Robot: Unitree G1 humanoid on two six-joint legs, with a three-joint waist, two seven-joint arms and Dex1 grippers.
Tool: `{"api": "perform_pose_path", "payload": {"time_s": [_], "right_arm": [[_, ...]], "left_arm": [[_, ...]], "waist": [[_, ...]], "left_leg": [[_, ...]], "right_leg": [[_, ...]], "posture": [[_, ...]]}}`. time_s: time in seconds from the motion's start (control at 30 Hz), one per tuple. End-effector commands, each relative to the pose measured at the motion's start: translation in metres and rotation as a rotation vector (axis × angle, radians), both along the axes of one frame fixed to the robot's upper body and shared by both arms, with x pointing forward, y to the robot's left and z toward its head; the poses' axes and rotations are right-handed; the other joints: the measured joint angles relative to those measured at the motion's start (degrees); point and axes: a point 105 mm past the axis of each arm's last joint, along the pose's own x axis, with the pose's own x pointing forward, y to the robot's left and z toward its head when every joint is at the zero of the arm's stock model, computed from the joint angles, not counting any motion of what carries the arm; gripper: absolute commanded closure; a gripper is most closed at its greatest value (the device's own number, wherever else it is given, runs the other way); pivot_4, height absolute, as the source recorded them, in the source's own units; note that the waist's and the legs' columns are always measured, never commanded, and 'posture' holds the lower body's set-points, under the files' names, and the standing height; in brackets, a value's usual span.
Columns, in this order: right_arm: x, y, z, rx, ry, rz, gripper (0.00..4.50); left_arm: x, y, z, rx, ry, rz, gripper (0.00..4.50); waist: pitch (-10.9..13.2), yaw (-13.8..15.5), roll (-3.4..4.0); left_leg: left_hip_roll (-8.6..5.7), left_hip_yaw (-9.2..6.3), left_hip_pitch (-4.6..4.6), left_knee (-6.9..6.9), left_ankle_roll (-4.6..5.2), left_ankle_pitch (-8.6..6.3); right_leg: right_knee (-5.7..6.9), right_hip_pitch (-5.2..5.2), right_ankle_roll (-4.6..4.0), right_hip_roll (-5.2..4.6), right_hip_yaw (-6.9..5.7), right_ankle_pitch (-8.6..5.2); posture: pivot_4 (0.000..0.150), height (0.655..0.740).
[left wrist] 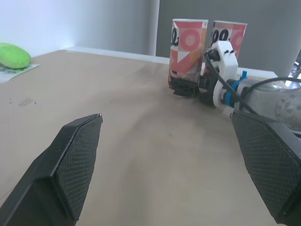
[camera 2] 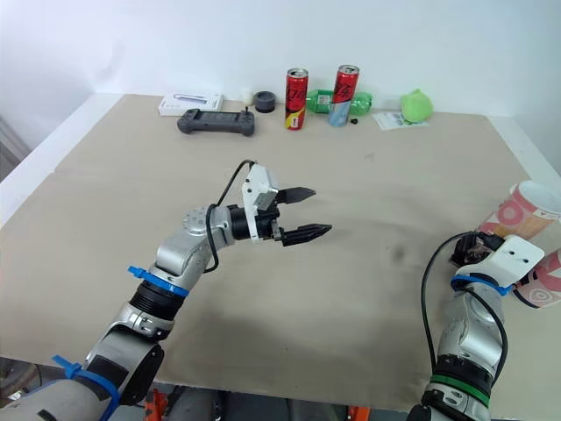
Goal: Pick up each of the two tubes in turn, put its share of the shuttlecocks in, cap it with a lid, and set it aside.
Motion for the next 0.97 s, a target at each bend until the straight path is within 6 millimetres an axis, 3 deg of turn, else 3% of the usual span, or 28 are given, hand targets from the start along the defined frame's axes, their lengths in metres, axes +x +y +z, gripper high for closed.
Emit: {"api": "perform_pose_path", "payload": {"time_s": [0.03,0.27,0.37,0.5,0.63,0.73,0.83,0.97], "right_arm": [[-0.008,-0.002,0.003,-0.005,-0.017,-0.004,0.17],[-0.026,0.019,0.017,-0.075,-0.029,0.063,0.06],[-0.038,0.042,0.017,-0.093,-0.014,0.128,0.06],[-0.045,0.085,0.016,-0.104,0.002,0.316,0.06],[-0.041,0.167,0.023,-0.177,0.013,0.814,0.06],[-0.039,0.198,0.024,-0.191,0.037,1.030,0.06],[-0.035,0.210,0.025,-0.185,0.042,1.123,0.06],[-0.030,0.216,0.021,-0.171,0.052,1.164,0.06]], "left_arm": [[-0.004,0.005,0.007,-0.013,-0.040,-0.003,0.00],[-0.002,0.020,0.002,-0.002,-0.040,0.040,0.00],[-0.002,0.034,-0.003,0.000,-0.028,0.074,0.00],[-0.002,0.061,-0.007,-0.027,-0.008,0.165,0.00],[-0.002,0.103,-0.020,0.009,-0.018,0.344,0.00],[-0.007,0.138,-0.033,0.062,-0.027,0.468,0.00],[-0.015,0.158,-0.038,0.086,-0.017,0.529,0.00],[-0.026,0.164,-0.044,0.100,0.004,0.547,0.00]], "waist": [[0.0,0.1,0.00],[0.0,0.1,0.02],[0.0,0.1,0.07],[-0.1,0.0,0.11],[0.0,-0.1,0.10],[0.0,0.1,0.06],[0.0,0.7,-0.08],[0.0,1.0,-0.13]], "left_leg": [[0.00,0.00,0.00,0.00,0.00,0.00],[0.00,-0.01,-0.02,-0.03,0.01,-0.01],[0.00,-0.01,-0.01,-0.05,0.00,-0.01],[0.10,-0.02,0.04,-0.11,0.01,-0.01],[0.13,0.07,0.10,-0.05,0.01,0.00],[0.18,0.08,0.15,-0.04,0.05,0.02],[0.15,0.07,0.10,-0.02,0.06,0.04],[0.10,0.07,-0.03,-0.01,0.05,0.03]], "right_leg": [[0.00,0.00,0.00,0.00,0.00,0.00],[0.00,-0.02,-0.01,0.00,-0.01,-0.05],[0.00,-0.04,-0.02,-0.01,0.00,-0.05],[0.01,-0.06,-0.05,0.05,-0.02,-0.09],[0.02,-0.04,-0.25,0.02,0.03,-0.19],[0.02,-0.01,-0.24,0.02,-0.01,-0.18],[0.02,0.00,-0.25,-0.01,-0.03,-0.18],[0.00,-0.04,-0.32,-0.07,-0.04,-0.22]], "posture": [[0.150,0.7400],[0.150,0.7400],[0.150,0.7400],[0.150,0.7400],[0.150,0.7400],[0.150,0.7400],[0.150,0.7400],[0.150,0.7400]]}}
